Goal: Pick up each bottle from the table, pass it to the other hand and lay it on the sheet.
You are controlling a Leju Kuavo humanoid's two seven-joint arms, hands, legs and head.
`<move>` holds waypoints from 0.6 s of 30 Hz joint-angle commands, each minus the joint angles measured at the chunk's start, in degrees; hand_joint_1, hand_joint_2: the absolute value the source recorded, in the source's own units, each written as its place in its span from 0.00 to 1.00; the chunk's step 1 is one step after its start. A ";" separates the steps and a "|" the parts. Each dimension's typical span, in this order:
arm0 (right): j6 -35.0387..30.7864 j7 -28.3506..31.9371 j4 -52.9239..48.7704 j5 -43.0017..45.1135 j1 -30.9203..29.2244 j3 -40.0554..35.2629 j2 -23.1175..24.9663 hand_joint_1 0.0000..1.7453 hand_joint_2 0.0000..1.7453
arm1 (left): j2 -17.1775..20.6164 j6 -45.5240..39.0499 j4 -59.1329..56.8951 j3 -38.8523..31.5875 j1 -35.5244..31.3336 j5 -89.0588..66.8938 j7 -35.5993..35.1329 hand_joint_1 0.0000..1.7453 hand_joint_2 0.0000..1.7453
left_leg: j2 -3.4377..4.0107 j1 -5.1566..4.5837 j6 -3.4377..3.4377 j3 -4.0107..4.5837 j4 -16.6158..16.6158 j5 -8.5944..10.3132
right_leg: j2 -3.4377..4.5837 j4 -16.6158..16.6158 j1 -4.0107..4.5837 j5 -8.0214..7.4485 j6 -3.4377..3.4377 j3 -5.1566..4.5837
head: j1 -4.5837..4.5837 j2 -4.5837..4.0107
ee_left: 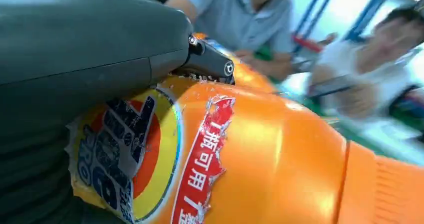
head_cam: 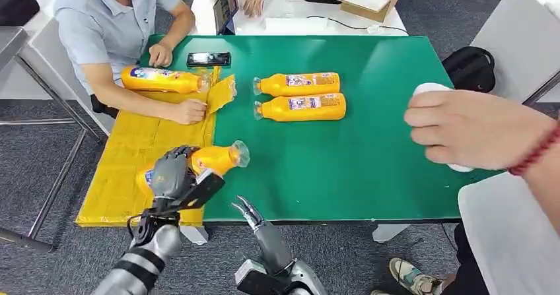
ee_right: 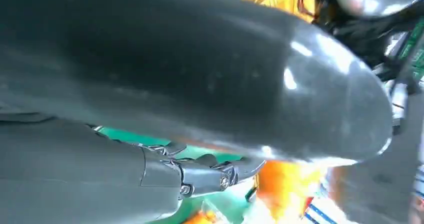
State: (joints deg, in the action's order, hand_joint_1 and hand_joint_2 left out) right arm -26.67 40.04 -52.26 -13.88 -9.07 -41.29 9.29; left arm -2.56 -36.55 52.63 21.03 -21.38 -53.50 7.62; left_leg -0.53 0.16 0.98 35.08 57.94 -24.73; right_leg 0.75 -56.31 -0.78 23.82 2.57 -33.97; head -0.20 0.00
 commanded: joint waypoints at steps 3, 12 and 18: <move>2.33 -0.04 1.68 -0.25 -1.57 0.30 0.48 0.00 0.00 | 0.45 7.94 -29.51 -0.45 -16.66 -6.70 -9.23 1.00 1.00 | -0.04 0.04 -0.05 -0.18 -0.01 -0.02 | -0.12 0.01 0.06 0.07 -0.09 0.23 | -0.02 0.00; 3.02 -0.04 2.31 -0.46 -2.01 0.36 0.73 0.00 0.00 | -1.29 12.37 -31.86 -1.32 -18.22 -7.21 -9.38 0.00 1.00 | 0.03 0.00 -0.04 -0.20 -0.05 0.01 | -0.05 0.03 0.02 0.02 -0.07 0.20 | 0.00 0.00; 3.73 -0.04 1.98 0.43 -2.14 -0.14 0.37 0.00 0.00 | -6.45 32.59 -23.56 -15.56 -12.00 20.74 17.91 0.00 1.00 | -0.06 -0.05 0.00 -0.30 -0.09 0.02 | -0.11 0.05 -0.04 0.04 -0.02 0.30 | -0.02 0.00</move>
State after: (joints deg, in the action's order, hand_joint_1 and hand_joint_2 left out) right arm -23.76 40.04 -52.26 -14.27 -9.43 -41.22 10.45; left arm -3.65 -19.77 27.47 18.57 -37.50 -51.63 7.97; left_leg -0.57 0.16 0.95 34.94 57.94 -24.69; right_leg 0.72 -56.33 -0.78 23.82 2.56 -33.82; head -0.22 0.00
